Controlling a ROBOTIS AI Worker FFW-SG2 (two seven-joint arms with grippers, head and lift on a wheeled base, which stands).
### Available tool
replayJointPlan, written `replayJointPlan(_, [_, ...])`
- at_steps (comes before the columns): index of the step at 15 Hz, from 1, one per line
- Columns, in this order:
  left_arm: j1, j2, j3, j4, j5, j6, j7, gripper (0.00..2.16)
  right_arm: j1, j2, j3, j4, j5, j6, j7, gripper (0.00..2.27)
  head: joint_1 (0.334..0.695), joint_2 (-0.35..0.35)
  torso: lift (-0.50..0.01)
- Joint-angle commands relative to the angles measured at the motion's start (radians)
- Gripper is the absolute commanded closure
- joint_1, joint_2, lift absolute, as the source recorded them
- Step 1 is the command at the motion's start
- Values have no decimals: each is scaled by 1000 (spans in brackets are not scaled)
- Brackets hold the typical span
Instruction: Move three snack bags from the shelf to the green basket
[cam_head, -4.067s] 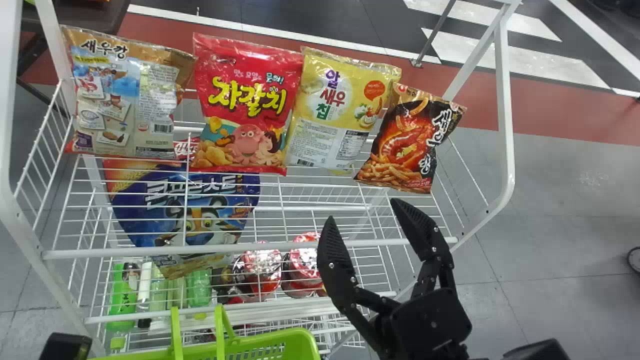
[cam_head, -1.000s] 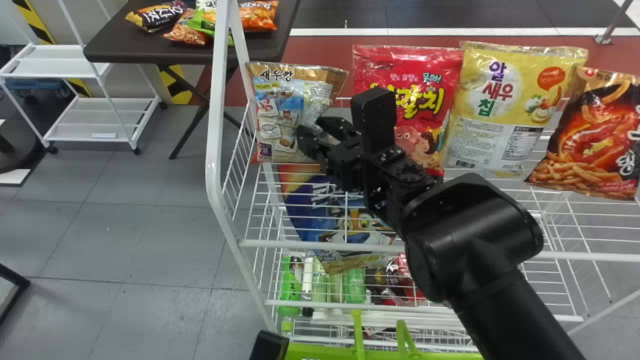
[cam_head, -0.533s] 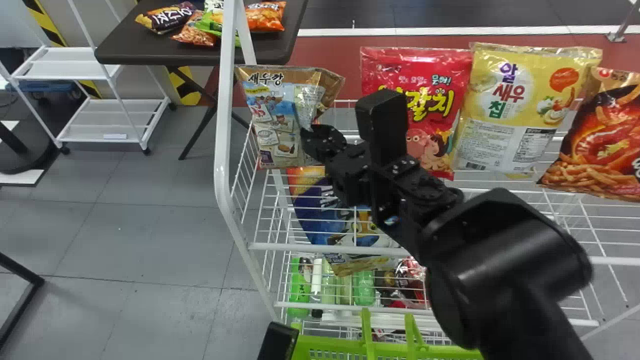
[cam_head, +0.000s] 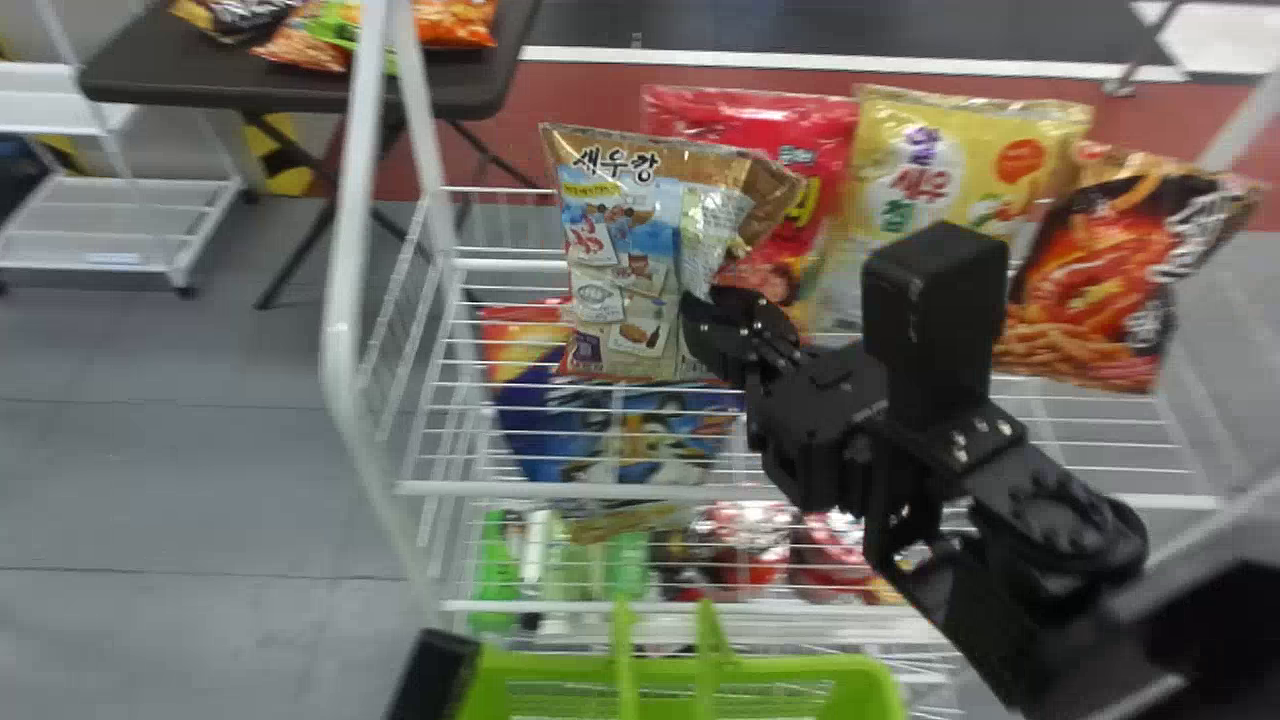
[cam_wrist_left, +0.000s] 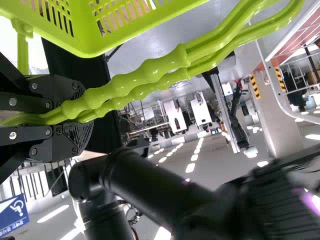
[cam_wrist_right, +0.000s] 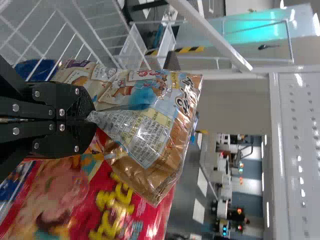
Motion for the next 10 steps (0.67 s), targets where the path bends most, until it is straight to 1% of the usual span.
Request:
replayJointPlan(1, [3,-2,4,2,2,-2,0,1463,148,-66,-140,-140,-71,50,1,2189,695,-194,-47])
replayJointPlan(2, [9,-5,13,0,2,-2,0,1463,189,-77,-197,-180,-109,123,8,2189,695,-238,-47])
replayJointPlan(3, [13,-11,21,0,3,-5,2,1463,226,-86,-228,-207,-124,163,18,2189,695,-323,-47])
replayJointPlan(4, [23,-14,32,0,5,-11,2,1463,234,-103,-255,-213,-166,215,22,2186,695,-350,-47])
replayJointPlan(5, [33,-21,46,-1,8,-15,2,1463,240,-118,-277,-233,-193,335,27,2186,695,-350,-47])
replayJointPlan(8, [30,-25,53,2,8,-18,11,1463,295,-115,-332,-292,-198,635,61,2186,695,-350,-47])
replayJointPlan(9, [29,-26,53,0,8,-21,11,1463,303,-103,-344,-302,-203,723,82,2186,695,-350,-47])
replayJointPlan(10, [27,-26,55,0,8,-30,14,1463,310,-84,-352,-310,-203,723,111,2186,695,-350,-47])
